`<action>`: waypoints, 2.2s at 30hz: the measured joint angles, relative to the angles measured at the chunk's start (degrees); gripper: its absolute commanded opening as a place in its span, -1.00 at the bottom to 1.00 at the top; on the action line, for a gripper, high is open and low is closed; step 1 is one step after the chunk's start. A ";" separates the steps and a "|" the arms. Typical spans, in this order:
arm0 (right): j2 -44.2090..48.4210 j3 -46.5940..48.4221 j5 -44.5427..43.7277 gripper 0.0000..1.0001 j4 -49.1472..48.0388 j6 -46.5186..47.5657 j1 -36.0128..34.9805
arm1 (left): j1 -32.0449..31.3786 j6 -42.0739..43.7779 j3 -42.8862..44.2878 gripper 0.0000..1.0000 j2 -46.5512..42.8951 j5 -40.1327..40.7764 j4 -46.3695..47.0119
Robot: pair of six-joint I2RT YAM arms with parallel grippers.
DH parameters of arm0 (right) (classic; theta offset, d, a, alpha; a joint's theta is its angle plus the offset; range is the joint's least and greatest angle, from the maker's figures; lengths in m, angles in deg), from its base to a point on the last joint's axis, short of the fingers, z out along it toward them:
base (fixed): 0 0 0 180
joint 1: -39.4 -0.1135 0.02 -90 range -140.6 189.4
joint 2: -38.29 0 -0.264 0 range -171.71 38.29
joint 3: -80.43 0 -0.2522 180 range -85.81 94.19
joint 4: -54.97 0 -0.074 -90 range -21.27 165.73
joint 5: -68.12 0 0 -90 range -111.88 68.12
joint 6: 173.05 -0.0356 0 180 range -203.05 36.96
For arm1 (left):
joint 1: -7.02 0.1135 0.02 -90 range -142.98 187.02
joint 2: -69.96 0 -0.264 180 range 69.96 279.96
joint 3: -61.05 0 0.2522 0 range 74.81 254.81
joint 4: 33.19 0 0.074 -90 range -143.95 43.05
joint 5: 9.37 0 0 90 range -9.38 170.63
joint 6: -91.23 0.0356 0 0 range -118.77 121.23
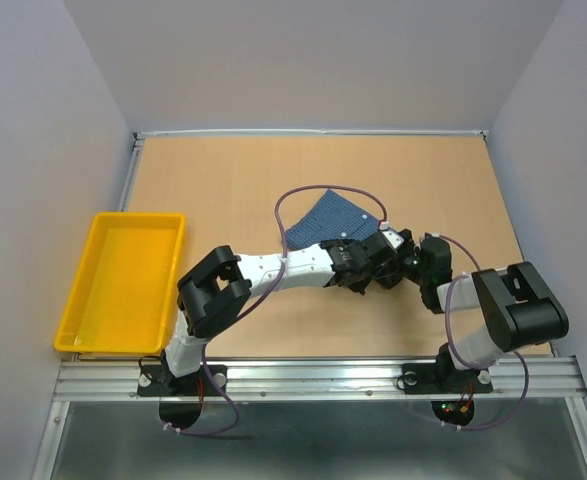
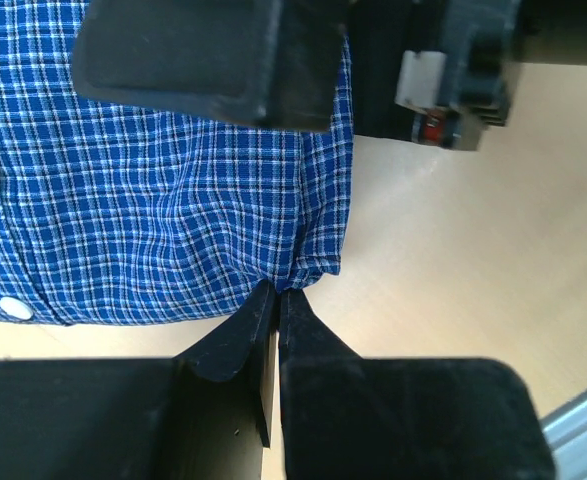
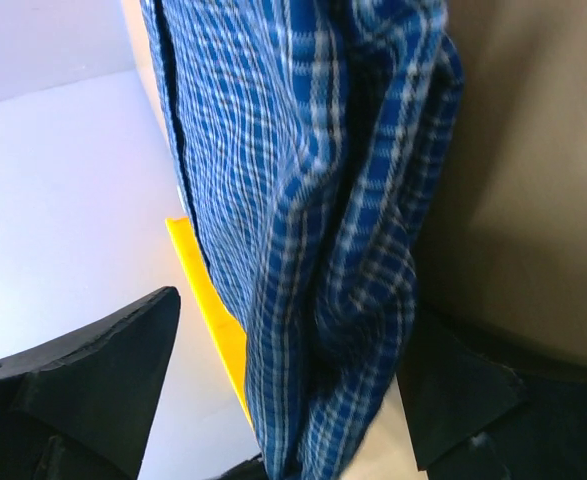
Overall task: Fold and stack the long sleeve shirts
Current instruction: Fold the shirt
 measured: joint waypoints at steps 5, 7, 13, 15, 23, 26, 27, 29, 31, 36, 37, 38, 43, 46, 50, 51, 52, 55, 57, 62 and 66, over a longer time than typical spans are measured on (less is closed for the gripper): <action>-2.01 0.76 -0.50 0.57 -1.33 -0.04 -0.28 | 0.00 -2.23 0.00 -1.00 0.00 -1.97 0.28; -2.64 0.96 -0.81 0.35 -1.57 0.04 -0.44 | 0.00 -3.02 0.00 -1.00 0.13 -2.69 0.57; -4.26 1.11 -1.95 -0.66 -0.74 1.53 -0.98 | 0.00 -5.44 0.22 -0.96 1.79 -4.11 1.05; -4.37 1.11 -2.23 -0.85 -0.42 2.27 -1.05 | 0.00 -5.97 0.24 -0.91 2.01 -4.39 1.25; -3.48 1.90 -1.99 -0.99 2.62 7.74 -1.05 | 0.39 -6.69 -0.46 -0.30 0.22 -4.70 1.44; -3.43 5.60 -0.96 -0.99 9.07 12.35 -1.05 | 1.60 -6.97 -2.80 0.00 -3.87 -5.73 2.03; -3.43 7.58 -0.74 -0.99 12.35 14.40 -1.05 | 2.29 -6.99 -4.15 0.10 -6.14 -6.14 2.19; -3.28 10.93 -0.50 -0.99 17.79 18.64 -1.05 | 4.02 -7.30 -6.67 0.22 -10.67 -6.99 2.29; -2.67 15.45 -0.57 -0.99 24.90 24.11 -0.94 | 7.76 -7.69 -10.16 0.27 -16.98 -8.46 3.52; -1.09 24.81 -1.92 -0.99 42.03 35.78 -0.35 | 19.61 -7.30 -15.96 0.29 -28.52 -10.38 4.94; -1.07 28.00 -2.62 -0.99 47.41 38.84 -0.24 | 22.67 -6.78 -16.79 0.29 -30.03 -10.36 5.27; -1.07 29.44 -3.08 -0.99 49.81 39.87 -0.22 | 25.31 -6.23 -17.49 0.29 -31.23 -10.69 5.42; -1.42 48.06 -10.03 -0.98 71.73 52.11 -0.20 | 35.89 -2.97 -22.29 0.28 -33.94 -11.93 7.17; -1.46 57.86 -15.28 -0.95 79.89 56.65 -0.17 | 42.14 -2.36 -27.98 0.28 -34.67 -15.15 10.84; -1.42 65.83 -20.72 -0.94 87.60 61.44 -0.17 | 47.63 -2.49 -32.39 0.27 -34.49 -19.56 12.63; -1.73 67.89 -22.29 -0.95 90.01 62.82 -0.17 | 48.19 -2.51 -32.44 0.27 -34.45 -20.41 12.59; -2.10 70.40 -25.46 -0.98 92.83 64.39 -0.17 | 48.61 -2.51 -32.44 0.27 -34.45 -21.31 13.33; -3.15 75.28 -31.78 -0.99 97.88 66.99 -0.20 | 49.24 -2.51 -32.46 0.27 -34.51 -22.56 15.17; -4.09 78.97 -37.24 -0.99 101.09 68.76 -0.17 | 49.51 -2.51 -32.46 0.27 -34.58 -22.58 15.63; -7.17 90.88 -50.07 -0.99 106.88 74.10 -0.13 | 49.57 -2.47 -32.89 0.27 -35.26 -22.01 16.33; -7.61 94.09 -57.05 -0.99 107.75 78.07 -2.23 | 49.66 -2.47 -33.00 0.27 -35.43 -21.90 16.46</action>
